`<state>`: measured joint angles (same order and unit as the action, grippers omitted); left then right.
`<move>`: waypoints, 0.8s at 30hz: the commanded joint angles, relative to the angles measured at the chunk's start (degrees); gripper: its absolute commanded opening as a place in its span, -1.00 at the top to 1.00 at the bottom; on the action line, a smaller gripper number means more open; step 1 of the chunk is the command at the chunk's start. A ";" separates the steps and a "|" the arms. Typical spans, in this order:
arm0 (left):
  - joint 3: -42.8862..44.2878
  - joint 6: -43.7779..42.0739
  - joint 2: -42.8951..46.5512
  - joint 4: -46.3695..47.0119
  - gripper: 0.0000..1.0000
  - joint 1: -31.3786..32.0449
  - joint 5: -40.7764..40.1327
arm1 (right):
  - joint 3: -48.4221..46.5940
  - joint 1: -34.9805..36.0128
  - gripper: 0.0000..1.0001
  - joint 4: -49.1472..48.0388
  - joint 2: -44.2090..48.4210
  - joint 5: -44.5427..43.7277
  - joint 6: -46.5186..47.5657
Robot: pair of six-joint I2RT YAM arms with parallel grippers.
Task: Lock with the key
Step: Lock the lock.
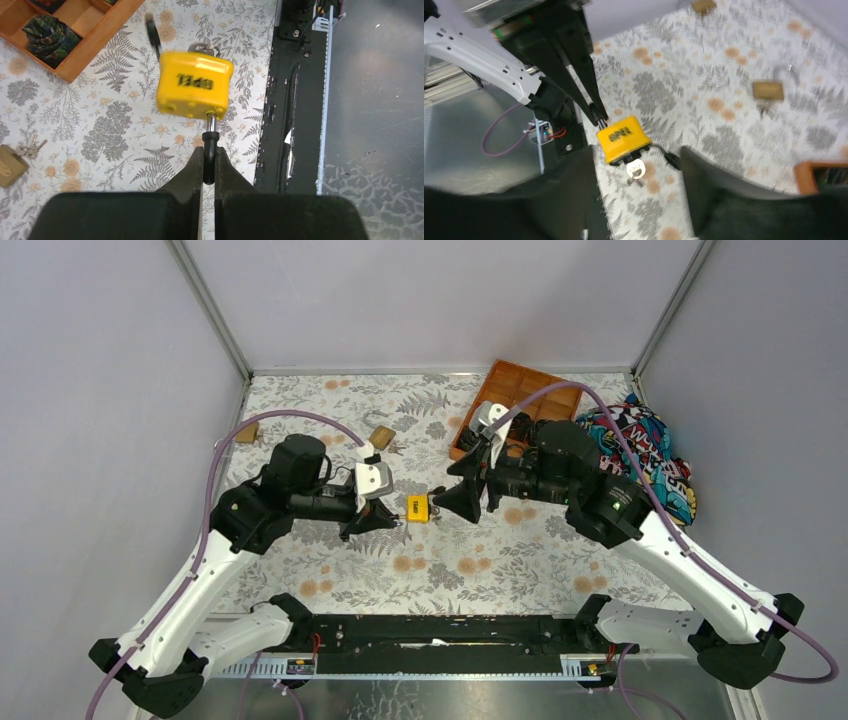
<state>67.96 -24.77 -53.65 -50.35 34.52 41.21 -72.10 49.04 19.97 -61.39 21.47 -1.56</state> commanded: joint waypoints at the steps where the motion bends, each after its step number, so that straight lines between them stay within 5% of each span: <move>1: -0.51 6.05 1.47 5.79 1.00 0.37 2.29 | 1.42 1.86 -0.12 -9.79 0.64 5.35 3.26; 3: -1.24 5.98 2.26 6.59 1.00 0.37 1.70 | 1.92 2.24 0.38 -14.53 -0.63 7.17 0.03; 5: -2.01 5.78 3.05 7.89 1.00 0.37 0.55 | 1.65 2.42 0.61 -15.53 -2.89 9.11 -0.95; 10: -1.96 5.46 4.81 10.36 1.00 0.37 -0.43 | 5.51 2.55 0.61 -18.54 -6.74 11.14 -5.51; 14: -1.73 7.52 5.43 10.62 1.00 0.37 -0.17 | 4.78 2.47 0.27 -15.91 -4.75 11.27 -4.89; 18: -3.00 11.25 6.68 12.49 1.00 0.37 0.20 | 5.47 1.96 -0.65 -13.97 2.08 12.95 0.40; 20: -3.51 13.56 7.43 14.50 1.00 0.37 0.27 | 7.95 1.89 -0.95 -13.85 5.27 13.92 3.81; 24: -3.18 15.36 8.06 16.74 1.00 0.37 1.74 | 13.98 1.94 -0.99 -20.22 7.44 14.23 2.37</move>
<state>64.34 -13.54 -47.20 -42.54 34.89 40.95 -62.50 50.96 6.24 -55.31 33.19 -0.36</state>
